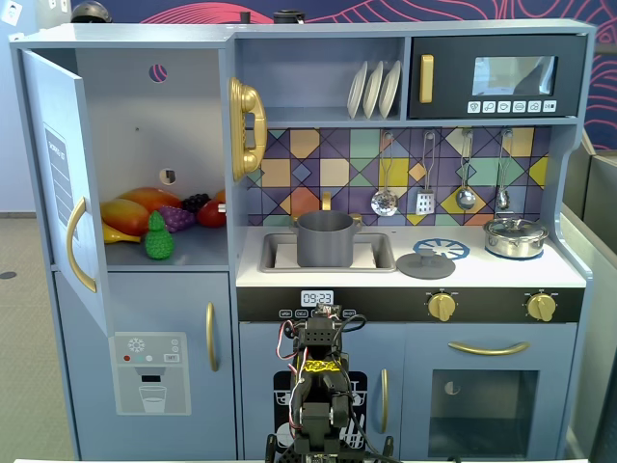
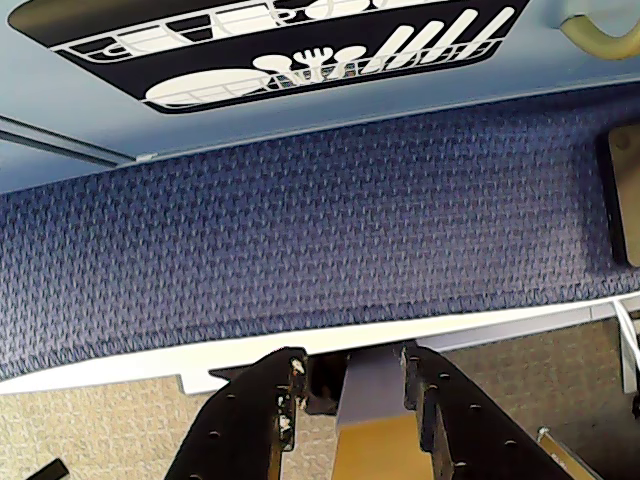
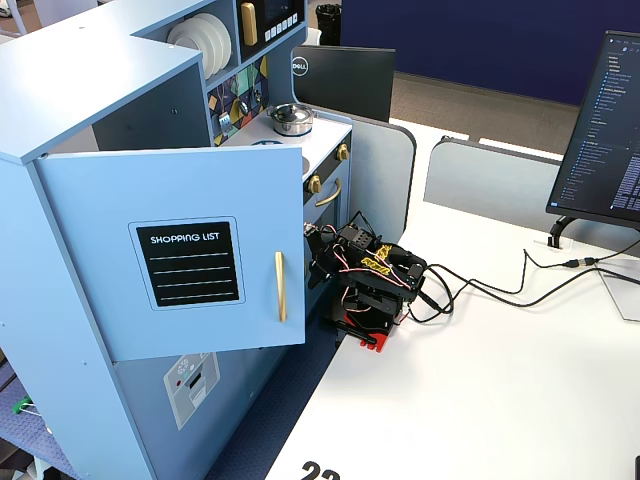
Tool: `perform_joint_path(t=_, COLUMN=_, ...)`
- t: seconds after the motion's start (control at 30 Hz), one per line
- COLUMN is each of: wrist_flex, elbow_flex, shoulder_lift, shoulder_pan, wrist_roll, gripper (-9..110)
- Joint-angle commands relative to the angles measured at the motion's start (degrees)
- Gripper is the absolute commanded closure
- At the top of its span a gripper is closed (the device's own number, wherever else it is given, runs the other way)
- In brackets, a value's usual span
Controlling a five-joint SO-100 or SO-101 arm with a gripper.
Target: Pick up the green pineapple from the left cabinet and place it in the gray recipient
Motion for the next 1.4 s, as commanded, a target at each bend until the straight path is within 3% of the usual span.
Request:
perform_joint_path(t=0.0, wrist_flex=10.2, elbow_flex=0.0, shoulder_lift=-0.4, shoulder_pan=5.1, wrist_roll=-2.0, gripper=101)
perform_joint_path(t=0.3, wrist_flex=10.1, elbow_flex=0.0, shoulder_lift=-0.4, shoulder_pan=4.6, wrist_roll=-3.3, gripper=101)
perform_joint_path(t=0.43, wrist_flex=7.8, elbow_flex=-0.1, shoulder_lift=-0.5, shoulder_pan=-4.4, wrist_roll=-9.1, gripper=101)
perform_joint_path(t=0.57, wrist_flex=-10.7, elbow_flex=-2.0, shoulder_lift=-1.1, shoulder_pan=-24.0, wrist_roll=-4.3, gripper=101)
perform_joint_path(t=0.67, wrist_flex=-32.3, elbow_flex=-6.9, shoulder_lift=-1.9, shoulder_pan=-38.6, wrist_roll=-0.9, gripper=101)
perform_joint_path(t=0.83, wrist_flex=-68.6, elbow_flex=-15.7, shoulder_lift=-12.7, shoulder_pan=-49.8, wrist_roll=-4.7, gripper=98)
perform_joint_path(t=1.03, wrist_flex=-73.7, elbow_flex=-29.2, shoulder_lift=-23.7, shoulder_pan=-49.6, wrist_roll=-4.4, gripper=85)
perform_joint_path(t=1.17, wrist_flex=-81.3, elbow_flex=-30.8, shoulder_lift=-29.5, shoulder_pan=-46.1, wrist_roll=-2.9, gripper=77)
perform_joint_path(t=1.37, wrist_flex=-83.3, elbow_flex=-34.4, shoulder_lift=-34.9, shoulder_pan=-44.9, wrist_roll=-4.0, gripper=70)
